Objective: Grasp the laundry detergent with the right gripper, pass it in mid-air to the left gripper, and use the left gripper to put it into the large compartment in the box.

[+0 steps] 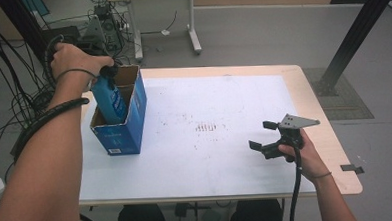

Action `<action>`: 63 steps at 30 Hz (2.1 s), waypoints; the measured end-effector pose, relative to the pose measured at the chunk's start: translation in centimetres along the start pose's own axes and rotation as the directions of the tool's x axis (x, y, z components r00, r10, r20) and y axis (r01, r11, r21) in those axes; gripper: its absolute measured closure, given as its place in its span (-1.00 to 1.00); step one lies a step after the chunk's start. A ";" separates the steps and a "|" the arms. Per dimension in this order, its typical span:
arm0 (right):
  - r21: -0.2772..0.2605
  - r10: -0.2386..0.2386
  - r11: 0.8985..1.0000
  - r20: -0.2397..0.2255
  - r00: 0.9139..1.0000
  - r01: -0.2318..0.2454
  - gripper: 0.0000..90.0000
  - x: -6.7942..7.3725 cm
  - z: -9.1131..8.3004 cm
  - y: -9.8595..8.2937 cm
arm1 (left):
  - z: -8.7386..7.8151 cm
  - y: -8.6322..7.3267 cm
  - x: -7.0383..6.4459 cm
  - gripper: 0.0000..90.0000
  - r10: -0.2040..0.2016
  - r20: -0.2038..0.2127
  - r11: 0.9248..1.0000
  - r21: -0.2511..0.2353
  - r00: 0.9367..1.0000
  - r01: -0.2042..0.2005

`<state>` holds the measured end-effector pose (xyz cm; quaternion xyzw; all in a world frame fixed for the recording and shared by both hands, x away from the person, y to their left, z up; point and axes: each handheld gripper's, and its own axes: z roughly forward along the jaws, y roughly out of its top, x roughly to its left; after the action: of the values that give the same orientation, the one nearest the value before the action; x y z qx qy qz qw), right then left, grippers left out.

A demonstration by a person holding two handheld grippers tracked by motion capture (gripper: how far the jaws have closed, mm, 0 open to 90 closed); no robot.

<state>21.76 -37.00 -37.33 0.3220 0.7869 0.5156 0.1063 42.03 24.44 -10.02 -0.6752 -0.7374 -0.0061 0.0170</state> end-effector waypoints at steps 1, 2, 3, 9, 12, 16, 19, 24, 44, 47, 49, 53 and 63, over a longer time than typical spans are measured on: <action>-0.001 0.000 1.000 0.001 1.000 0.000 -0.98 0.0 0.0 0.0 | 0.2 0.1 -0.1 -0.17 0.001 -0.002 1.000 0.003 1.000 -0.001; -0.001 0.000 1.000 -0.001 1.000 0.000 -0.98 0.0 0.0 0.0 | 0.4 0.1 -0.2 -0.17 0.002 -0.004 1.000 0.006 1.000 -0.002; -0.001 0.001 1.000 -0.001 1.000 -0.001 -0.98 0.0 0.0 0.0 | 0.5 0.1 -0.2 -0.17 0.004 -0.005 1.000 0.008 1.000 -0.004; 0.003 0.002 1.000 -0.002 1.000 -0.002 -0.98 0.0 0.1 0.0 | 1.8 0.2 0.0 -0.16 0.002 0.008 1.000 0.017 1.000 -0.002; 0.007 0.008 1.000 -0.001 1.000 -0.008 -0.98 -0.1 0.1 -0.1 | 2.2 0.2 -0.1 -0.16 0.004 0.004 1.000 0.017 1.000 -0.004; 0.007 0.008 1.000 -0.003 1.000 -0.008 -0.98 -0.1 0.2 -0.1 | 2.6 0.3 -0.3 -0.17 0.009 -0.002 1.000 0.028 1.000 -0.009; 0.006 0.010 1.000 -0.006 1.000 -0.010 -0.98 -0.1 0.2 -0.1 | 3.0 0.3 -0.3 -0.17 0.010 -0.002 0.999 0.030 1.000 -0.010; 0.008 0.010 1.000 -0.005 1.000 -0.009 -0.98 -0.2 0.2 -0.2 | 3.7 0.3 -0.4 -0.17 0.010 0.002 0.999 0.034 1.000 -0.010; 0.012 0.017 1.000 -0.003 1.000 -0.017 -0.98 -0.2 0.4 -0.4 | 6.5 0.7 -1.1 -0.17 0.015 -0.008 0.998 0.066 1.000 -0.014; 0.013 0.019 1.000 -0.002 1.000 -0.019 -0.98 -0.2 0.4 -0.4 | 6.8 0.6 -1.1 -0.17 0.016 -0.008 0.998 0.062 1.000 -0.016; 0.014 0.018 1.000 0.000 1.000 -0.018 -0.98 -0.2 0.4 -0.4 | 6.9 0.7 -0.9 -0.17 0.014 -0.001 0.997 0.070 1.000 -0.014; 0.013 0.021 1.000 -0.002 1.000 -0.021 -0.98 -0.2 0.4 -0.5 | 7.2 0.7 -1.0 -0.17 0.019 -0.005 0.997 0.073 1.000 -0.019; 0.013 0.022 1.000 -0.001 1.000 -0.022 -0.98 -0.1 0.4 -0.6 | 8.2 0.8 -1.1 -0.17 0.023 -0.003 0.995 0.092 1.000 -0.023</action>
<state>21.87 -36.91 -38.03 0.3309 0.7866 0.5119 0.0981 42.82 23.66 -18.22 -0.6821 -0.7290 0.0266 0.0498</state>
